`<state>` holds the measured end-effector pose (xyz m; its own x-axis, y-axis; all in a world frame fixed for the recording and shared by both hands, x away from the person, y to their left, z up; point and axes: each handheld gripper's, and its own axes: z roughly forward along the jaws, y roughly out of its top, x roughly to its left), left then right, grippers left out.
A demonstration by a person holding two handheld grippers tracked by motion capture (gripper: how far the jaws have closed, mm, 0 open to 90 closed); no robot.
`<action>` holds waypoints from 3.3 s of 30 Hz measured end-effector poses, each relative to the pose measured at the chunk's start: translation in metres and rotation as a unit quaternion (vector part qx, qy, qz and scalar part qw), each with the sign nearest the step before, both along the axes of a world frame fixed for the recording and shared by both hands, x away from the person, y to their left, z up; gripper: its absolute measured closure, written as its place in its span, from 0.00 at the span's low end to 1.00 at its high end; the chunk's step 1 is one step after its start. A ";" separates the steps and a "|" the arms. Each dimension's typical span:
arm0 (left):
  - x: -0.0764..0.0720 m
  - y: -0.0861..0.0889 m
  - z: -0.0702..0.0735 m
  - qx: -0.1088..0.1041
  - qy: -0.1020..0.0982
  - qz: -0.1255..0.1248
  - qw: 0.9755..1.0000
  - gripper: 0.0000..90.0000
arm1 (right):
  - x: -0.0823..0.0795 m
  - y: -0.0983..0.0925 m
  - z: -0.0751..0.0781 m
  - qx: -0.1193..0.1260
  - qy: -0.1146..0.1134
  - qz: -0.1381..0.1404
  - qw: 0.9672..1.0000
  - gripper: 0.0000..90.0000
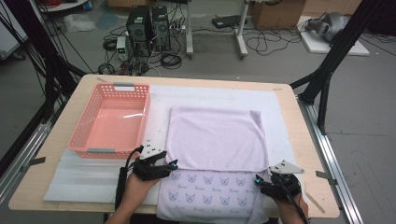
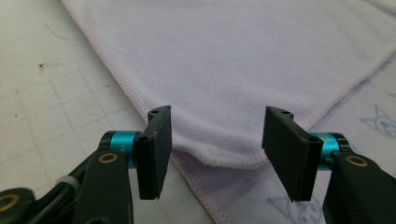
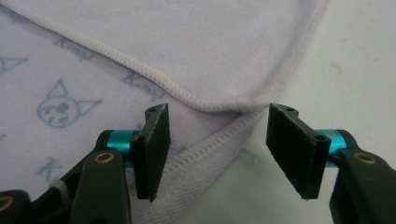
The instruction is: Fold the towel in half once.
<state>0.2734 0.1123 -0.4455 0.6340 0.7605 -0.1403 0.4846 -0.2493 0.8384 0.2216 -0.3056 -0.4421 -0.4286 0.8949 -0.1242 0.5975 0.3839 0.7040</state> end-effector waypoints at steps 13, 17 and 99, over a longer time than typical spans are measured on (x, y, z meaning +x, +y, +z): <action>0.003 -0.001 -0.006 0.009 0.017 0.004 1.000 0.48 | -0.004 -0.028 0.009 0.010 -0.017 -0.047 0.999 0.52; 0.004 0.000 -0.006 0.009 0.021 0.009 1.000 0.48 | 0.002 -0.028 0.008 0.066 -0.034 -0.049 0.996 0.55; -0.076 0.026 0.022 -0.026 0.004 -0.054 0.998 0.97 | -0.067 -0.038 0.025 0.101 0.007 0.077 0.992 0.95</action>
